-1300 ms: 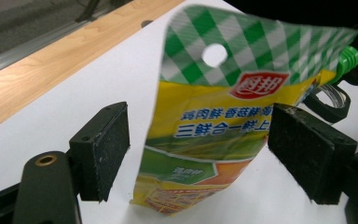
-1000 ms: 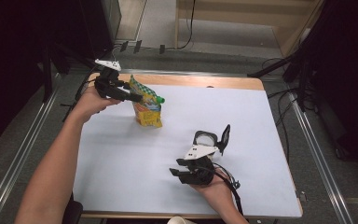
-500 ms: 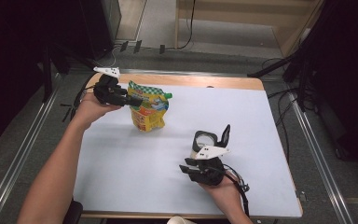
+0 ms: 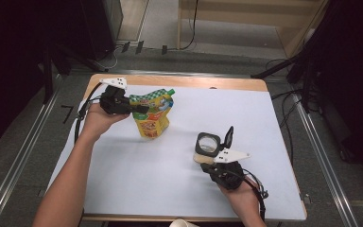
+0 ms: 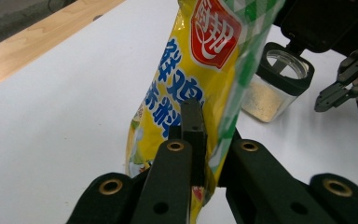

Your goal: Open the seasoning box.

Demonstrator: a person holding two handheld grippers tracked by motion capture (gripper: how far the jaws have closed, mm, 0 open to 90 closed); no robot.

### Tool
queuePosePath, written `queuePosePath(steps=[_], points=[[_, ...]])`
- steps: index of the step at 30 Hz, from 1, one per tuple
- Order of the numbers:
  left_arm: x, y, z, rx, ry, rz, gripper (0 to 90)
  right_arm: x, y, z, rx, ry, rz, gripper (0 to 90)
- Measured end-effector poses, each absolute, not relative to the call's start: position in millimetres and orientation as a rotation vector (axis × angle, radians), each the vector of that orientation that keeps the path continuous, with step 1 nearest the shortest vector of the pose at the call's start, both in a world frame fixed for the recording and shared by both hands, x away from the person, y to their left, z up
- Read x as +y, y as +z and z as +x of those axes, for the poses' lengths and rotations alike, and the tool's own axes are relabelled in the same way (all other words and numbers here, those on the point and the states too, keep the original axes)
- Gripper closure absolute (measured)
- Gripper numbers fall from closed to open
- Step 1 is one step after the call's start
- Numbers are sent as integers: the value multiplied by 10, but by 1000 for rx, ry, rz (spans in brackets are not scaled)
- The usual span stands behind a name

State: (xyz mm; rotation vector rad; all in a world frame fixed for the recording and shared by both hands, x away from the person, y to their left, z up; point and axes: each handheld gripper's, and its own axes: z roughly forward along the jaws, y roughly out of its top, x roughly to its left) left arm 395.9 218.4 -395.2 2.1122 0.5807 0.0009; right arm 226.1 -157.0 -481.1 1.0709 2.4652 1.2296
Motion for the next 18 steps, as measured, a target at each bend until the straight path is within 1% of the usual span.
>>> queuePosePath(steps=[8, 13, 18], points=[[2172, -3948, 3917, 634, 3, 2096, 900, -1665, -4820, 2289, 2421, 1155, 1089, 900], [2148, -3939, 3870, 640, 15, 2089, 900, -1744, -4845, 2354, 2410, 1152, 1123, 900], [2128, -3899, 3827, 636, 23, 2084, 900, -1736, -4854, 2351, 2409, 1138, 1111, 900]])
